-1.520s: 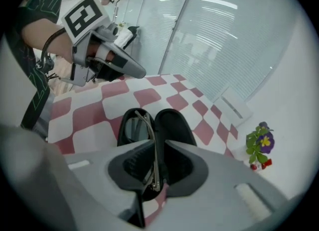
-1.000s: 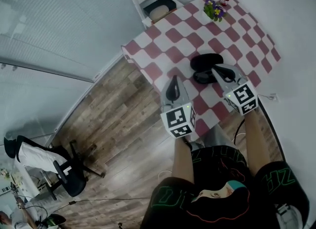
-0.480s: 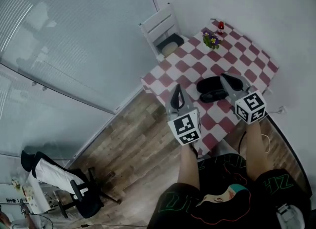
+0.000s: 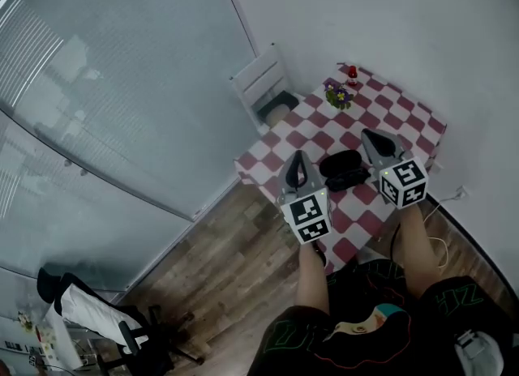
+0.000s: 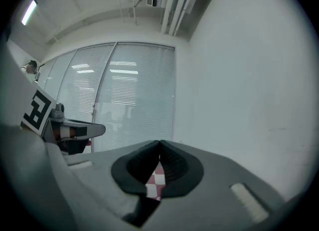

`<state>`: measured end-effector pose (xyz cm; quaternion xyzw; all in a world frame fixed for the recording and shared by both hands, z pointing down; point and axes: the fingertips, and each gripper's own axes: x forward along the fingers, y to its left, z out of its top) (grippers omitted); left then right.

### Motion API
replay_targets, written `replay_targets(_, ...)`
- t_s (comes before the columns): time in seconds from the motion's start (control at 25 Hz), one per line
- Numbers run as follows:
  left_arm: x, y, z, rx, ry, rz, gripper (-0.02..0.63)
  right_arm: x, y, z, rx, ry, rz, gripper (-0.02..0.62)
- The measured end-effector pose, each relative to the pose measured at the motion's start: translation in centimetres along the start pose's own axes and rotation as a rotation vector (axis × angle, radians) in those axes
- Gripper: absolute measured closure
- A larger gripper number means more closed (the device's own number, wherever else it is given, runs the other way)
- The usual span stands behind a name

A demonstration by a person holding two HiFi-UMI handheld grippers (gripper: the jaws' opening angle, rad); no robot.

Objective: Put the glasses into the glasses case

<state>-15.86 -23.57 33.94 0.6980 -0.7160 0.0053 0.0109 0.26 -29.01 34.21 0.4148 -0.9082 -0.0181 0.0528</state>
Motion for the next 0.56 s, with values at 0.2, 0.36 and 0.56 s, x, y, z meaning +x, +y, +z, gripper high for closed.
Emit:
replay_targets(0.2, 0.5, -0.3, 1.1, 0.025, -0.003, -0.006, 0.597, -0.3, -0.8, 1.6, -0.002, -0.041, -0.01, 0.592)
replay_targets(0.36, 1.1, -0.7, 2.0, 0.04, -0.025, -0.024, 0.597, 0.2, -1.1, 2.4, -0.014, -0.054, -0.009, 0.592)
replay_targets(0.56, 1.3, -0.7, 2.1, 0.054, -0.026, -0.033, 0.597, 0.4, -1.2, 2.8, -0.022, -0.07, -0.002, 0.592)
